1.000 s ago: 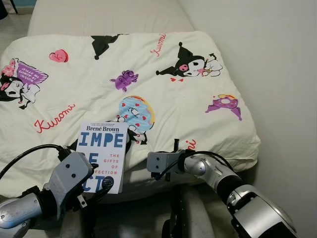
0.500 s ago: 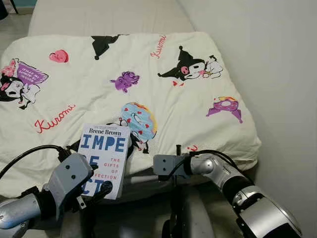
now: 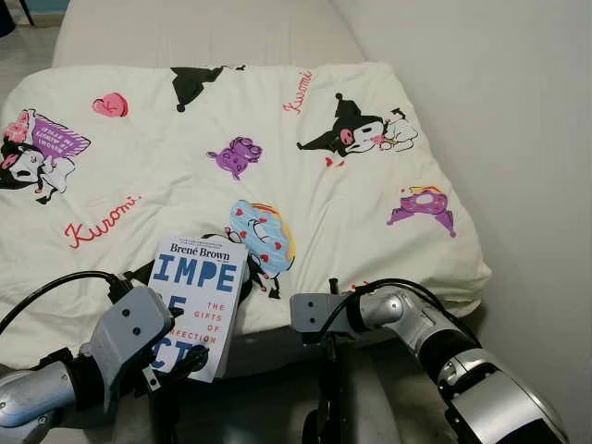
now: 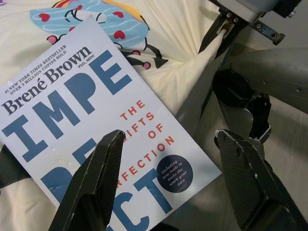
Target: Clean up the room
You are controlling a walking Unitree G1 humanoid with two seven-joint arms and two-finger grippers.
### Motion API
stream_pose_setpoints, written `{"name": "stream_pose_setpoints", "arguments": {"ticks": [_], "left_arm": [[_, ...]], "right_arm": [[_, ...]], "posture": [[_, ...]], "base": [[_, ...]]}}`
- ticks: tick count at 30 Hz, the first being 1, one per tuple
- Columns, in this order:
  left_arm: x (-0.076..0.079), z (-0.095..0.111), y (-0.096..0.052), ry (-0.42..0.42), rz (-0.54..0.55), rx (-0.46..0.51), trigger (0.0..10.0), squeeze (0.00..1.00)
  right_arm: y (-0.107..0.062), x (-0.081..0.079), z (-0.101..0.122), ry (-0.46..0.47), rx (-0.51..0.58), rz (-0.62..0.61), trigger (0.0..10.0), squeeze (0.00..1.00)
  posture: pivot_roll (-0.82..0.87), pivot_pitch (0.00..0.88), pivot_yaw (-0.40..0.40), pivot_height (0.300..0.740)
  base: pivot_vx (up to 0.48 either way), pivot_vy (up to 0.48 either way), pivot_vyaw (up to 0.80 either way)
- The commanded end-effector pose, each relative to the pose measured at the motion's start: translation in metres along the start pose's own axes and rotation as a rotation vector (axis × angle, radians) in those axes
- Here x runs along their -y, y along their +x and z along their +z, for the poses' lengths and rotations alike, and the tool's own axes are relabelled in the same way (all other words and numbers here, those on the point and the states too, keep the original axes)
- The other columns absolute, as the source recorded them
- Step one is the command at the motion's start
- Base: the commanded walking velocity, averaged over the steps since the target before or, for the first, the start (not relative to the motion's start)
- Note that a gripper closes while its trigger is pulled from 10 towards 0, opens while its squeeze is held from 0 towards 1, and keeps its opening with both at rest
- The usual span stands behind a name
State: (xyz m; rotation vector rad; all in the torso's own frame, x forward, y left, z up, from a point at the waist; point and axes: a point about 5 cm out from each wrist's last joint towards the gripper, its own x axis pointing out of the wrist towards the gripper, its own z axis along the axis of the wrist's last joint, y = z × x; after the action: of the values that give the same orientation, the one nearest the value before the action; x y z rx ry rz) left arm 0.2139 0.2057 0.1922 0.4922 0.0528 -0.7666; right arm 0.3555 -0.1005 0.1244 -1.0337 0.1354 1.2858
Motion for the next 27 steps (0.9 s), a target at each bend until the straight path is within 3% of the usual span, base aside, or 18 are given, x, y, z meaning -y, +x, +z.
{"name": "stream_pose_setpoints", "arguments": {"ticks": [1,7,11,12,14,15,18,22,23,27], "left_arm": [[0.004,-0.005,-0.002,0.002,-0.025,-0.030,10.0,0.00],[0.005,-0.006,-0.002,0.002,-0.027,-0.031,10.0,0.00],[0.004,-0.006,-0.003,0.004,-0.024,-0.032,10.0,0.00],[0.004,-0.006,-0.002,0.006,-0.020,-0.032,10.0,0.00],[0.004,-0.006,-0.002,0.006,-0.020,-0.032,10.0,0.00],[0.003,-0.006,-0.002,0.007,-0.018,-0.032,10.0,0.00],[0.003,-0.006,-0.002,0.005,-0.016,-0.031,10.0,0.00],[0.003,-0.006,-0.003,0.004,-0.018,-0.030,10.0,0.00],[0.003,-0.005,-0.002,0.005,-0.018,-0.028,10.0,0.00],[0.003,-0.005,-0.002,0.005,-0.019,-0.027,10.0,0.00]], "right_arm": [[0.012,-0.042,-0.015,0.060,-0.031,0.216,0.0,0.00],[0.012,-0.044,-0.016,0.075,-0.029,0.235,0.0,0.00],[0.012,-0.043,-0.016,0.036,-0.042,0.209,0.0,0.00],[0.013,-0.042,-0.015,0.014,-0.048,0.188,10.0,0.00],[0.013,-0.042,-0.015,0.014,-0.048,0.188,10.0,0.00],[0.014,-0.041,-0.015,0.021,-0.046,0.177,10.0,1.00],[0.013,-0.038,-0.012,0.052,-0.024,0.173,10.0,1.00],[0.012,-0.033,-0.009,0.020,-0.026,0.164,10.0,1.00],[0.011,-0.031,-0.008,0.018,-0.021,0.168,10.0,0.00],[0.010,-0.029,-0.007,0.021,-0.014,0.172,10.0,0.00]], "posture": [[0.02,0.435,-0.106,0.548],[0.01,0.434,-0.106,0.548],[0.01,0.435,-0.105,0.548],[0.01,0.435,-0.105,0.548],[0.01,0.435,-0.105,0.548],[0.01,0.435,-0.105,0.548],[0.02,0.432,-0.102,0.548],[0.02,0.432,-0.102,0.548],[0.02,0.432,-0.102,0.548],[0.02,0.432,-0.102,0.548]], "base": [[0.000,0.000,0.00],[0.000,0.000,0.00],[0.000,0.000,0.00],[0.000,0.000,0.00],[0.000,0.000,0.00],[0.000,0.000,0.00],[0.000,0.000,0.00],[0.000,0.000,0.00],[0.000,0.000,0.00],[0.000,0.000,0.00]]}}
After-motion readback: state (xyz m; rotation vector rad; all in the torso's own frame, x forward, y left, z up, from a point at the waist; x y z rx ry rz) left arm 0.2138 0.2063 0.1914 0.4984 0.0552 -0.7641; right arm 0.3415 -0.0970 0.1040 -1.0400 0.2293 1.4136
